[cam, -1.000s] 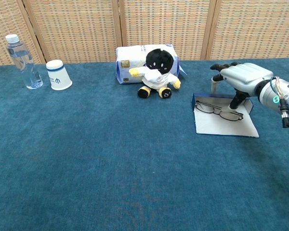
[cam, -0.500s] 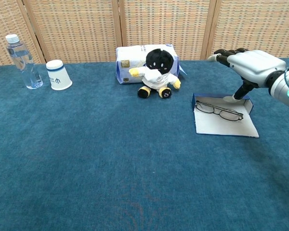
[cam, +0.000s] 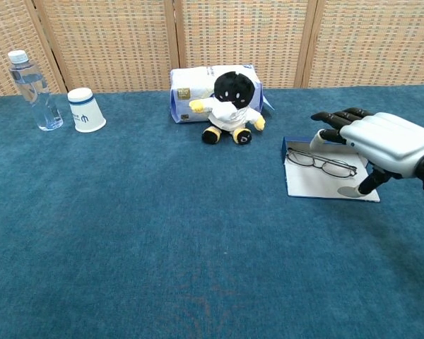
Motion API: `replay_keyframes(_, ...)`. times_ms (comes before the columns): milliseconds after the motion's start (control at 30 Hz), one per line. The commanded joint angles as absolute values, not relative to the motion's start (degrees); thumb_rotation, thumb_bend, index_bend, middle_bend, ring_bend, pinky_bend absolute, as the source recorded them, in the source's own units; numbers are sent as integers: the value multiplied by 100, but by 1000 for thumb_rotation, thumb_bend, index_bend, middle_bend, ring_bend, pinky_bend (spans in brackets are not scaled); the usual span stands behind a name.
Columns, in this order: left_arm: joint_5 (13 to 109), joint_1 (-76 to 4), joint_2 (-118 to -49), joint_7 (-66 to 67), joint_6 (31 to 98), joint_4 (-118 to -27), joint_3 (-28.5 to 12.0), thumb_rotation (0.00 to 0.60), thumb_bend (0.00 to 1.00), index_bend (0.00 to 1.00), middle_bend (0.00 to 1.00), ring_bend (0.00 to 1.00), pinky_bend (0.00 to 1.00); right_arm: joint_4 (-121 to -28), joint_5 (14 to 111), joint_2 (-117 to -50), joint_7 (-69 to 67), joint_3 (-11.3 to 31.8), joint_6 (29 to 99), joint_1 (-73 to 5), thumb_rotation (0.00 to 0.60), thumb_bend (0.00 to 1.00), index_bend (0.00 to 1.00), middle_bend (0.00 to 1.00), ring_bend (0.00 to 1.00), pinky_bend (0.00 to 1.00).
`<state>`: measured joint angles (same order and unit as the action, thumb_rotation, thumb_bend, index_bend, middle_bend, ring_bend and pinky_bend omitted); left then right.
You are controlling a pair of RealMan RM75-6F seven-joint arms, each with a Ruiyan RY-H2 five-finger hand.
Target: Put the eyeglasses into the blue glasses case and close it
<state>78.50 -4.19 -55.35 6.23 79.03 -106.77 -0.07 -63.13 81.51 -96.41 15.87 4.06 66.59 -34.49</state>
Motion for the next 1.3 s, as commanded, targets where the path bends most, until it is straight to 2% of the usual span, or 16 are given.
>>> replay_keyframes(33,7849,-418,-5539,634,7903,-10680,-5,600,79,0,0,0,0,-6102,8199,-9815,1676,393,6645,-3448,600,260,253,0,0,0)
replay_keyframes(100,7835,-419,-5545,639,7895,-10675,-5,600,79,0,0,0,0,-5999,8198,-9885,1668,405,6616,-3454,600,270,259,0,0,0)
replay_keyframes(133,7828,-422,-5548,645,7891,-10670,-7,600,79,0,0,0,0,-6114,8384,-9408,1369,407,6705,-3491,600,280,260,0,0,0)
replay_keyframes(167,7812,-427,-5549,646,7880,-10667,-11,600,79,0,0,0,0,-6137,8453,-9690,1459,215,6366,-3572,600,296,262,0,0,0)
replay_keyframes(633,7765,-453,-5542,634,7824,-10648,-19,600,79,0,0,0,0,-5391,8469,-10238,1593,303,6627,-3409,600,311,264,0,0,0)
replay_keyframes(1300,7758,-469,-5554,657,7800,-10643,-13,600,79,0,0,0,0,-4977,8495,-10452,1523,393,6544,-3428,600,336,301,0,0,0)
